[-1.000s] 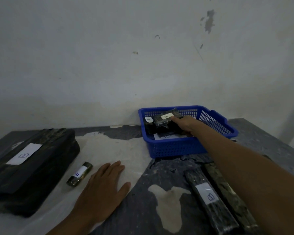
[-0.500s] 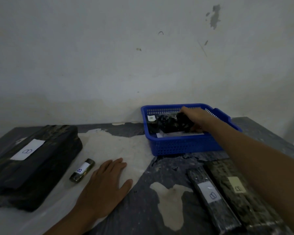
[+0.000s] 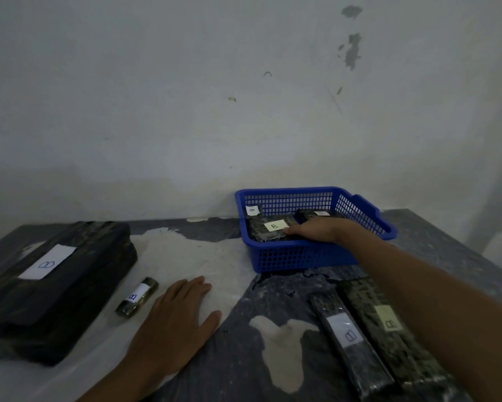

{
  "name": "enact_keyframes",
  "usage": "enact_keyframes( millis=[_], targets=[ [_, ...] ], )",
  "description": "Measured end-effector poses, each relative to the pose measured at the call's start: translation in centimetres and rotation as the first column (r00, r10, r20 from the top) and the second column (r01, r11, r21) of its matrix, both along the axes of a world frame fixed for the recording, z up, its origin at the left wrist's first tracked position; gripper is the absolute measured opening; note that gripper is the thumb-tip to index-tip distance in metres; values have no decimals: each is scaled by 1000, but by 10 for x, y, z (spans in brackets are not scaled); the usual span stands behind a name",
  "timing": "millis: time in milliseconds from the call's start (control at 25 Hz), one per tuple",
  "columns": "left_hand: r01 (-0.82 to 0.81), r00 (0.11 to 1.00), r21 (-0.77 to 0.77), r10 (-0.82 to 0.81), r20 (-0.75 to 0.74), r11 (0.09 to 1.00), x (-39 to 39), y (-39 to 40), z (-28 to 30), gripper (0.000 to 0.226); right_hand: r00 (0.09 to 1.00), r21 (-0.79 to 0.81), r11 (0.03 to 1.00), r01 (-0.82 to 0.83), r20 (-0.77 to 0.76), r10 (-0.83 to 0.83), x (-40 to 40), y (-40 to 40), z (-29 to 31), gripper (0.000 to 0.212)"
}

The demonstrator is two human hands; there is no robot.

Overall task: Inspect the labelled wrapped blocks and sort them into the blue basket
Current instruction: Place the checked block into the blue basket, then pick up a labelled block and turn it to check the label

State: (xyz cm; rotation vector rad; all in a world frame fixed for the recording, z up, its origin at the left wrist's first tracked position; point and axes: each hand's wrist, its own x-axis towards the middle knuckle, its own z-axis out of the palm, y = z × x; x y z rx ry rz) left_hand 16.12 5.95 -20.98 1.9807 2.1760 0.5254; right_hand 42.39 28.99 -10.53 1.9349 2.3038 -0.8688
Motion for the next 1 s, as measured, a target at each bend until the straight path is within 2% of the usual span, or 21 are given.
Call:
enact_keyframes(
  millis=[80, 120, 160, 200, 240, 280, 320, 360, 440, 560, 680, 760, 880, 1000],
  targets=[
    [3, 1000, 15, -3, -4, 1000, 0, -1, 0, 65, 999, 137, 990, 31, -39, -26, 0, -13, 2, 102],
    [5, 1000, 15, -5, -6, 1000, 0, -1, -1, 65, 995, 287, 954, 86, -75, -67, -3, -24, 3, 104],
    [9, 1000, 14, -8, -8, 1000, 1, -1, 0, 66, 986, 469, 870, 151, -130, -101, -6, -38, 3, 94],
    [10, 1000, 11, -10, -9, 1000, 1, -1, 0, 66, 976, 643, 741, 192, -205, -75, -13, -57, -1, 78],
    [12, 1000, 12, -12, -9, 1000, 2, -2, 1, 66, 966, 766, 613, 191, -257, 19, -23, -82, -8, 63],
    [14, 1000, 8, -14, -7, 1000, 3, -3, 2, 66, 952, 824, 543, 159, -274, 137, -37, -108, -16, 52],
    [16, 1000, 7, -16, 1, 1000, 3, -5, 3, 66, 937, 829, 550, 102, -266, 227, -53, -132, -25, 46],
    [19, 1000, 11, -19, 23, 1000, 3, -6, 4, 64, 935, 793, 609, 24, -233, 267, -67, -149, -39, 43],
    [8, 995, 46, -12, 98, 999, 4, -10, 7, 60, 966, 680, 729, -78, -129, 224, -95, -178, -65, 45],
    [-47, 986, 173, 17, 168, 984, 5, -17, 6, 47, 979, 609, 790, -65, -114, 169, -107, -192, -92, 53],
    [-133, 987, 300, 97, 132, 945, 4, -21, 4, 37, 974, 471, 881, -47, -173, 144, -105, -193, -106, 61],
    [-170, 984, 365, 137, 115, 915, 4, -24, 7, 35, 983, 464, 884, -53, -132, 128, -105, -190, -109, 64],
    [-259, 965, 340, 259, 47, 904, -11, -29, 7, 44, 982, 471, 880, -60, -128, 136, -107, -192, -105, 63],
    [-483, 874, 179, 486, 30, 857, -37, -30, 10, 48, 980, 461, 885, -60, -141, 140, -106, -193, -103, 60]
  ],
)
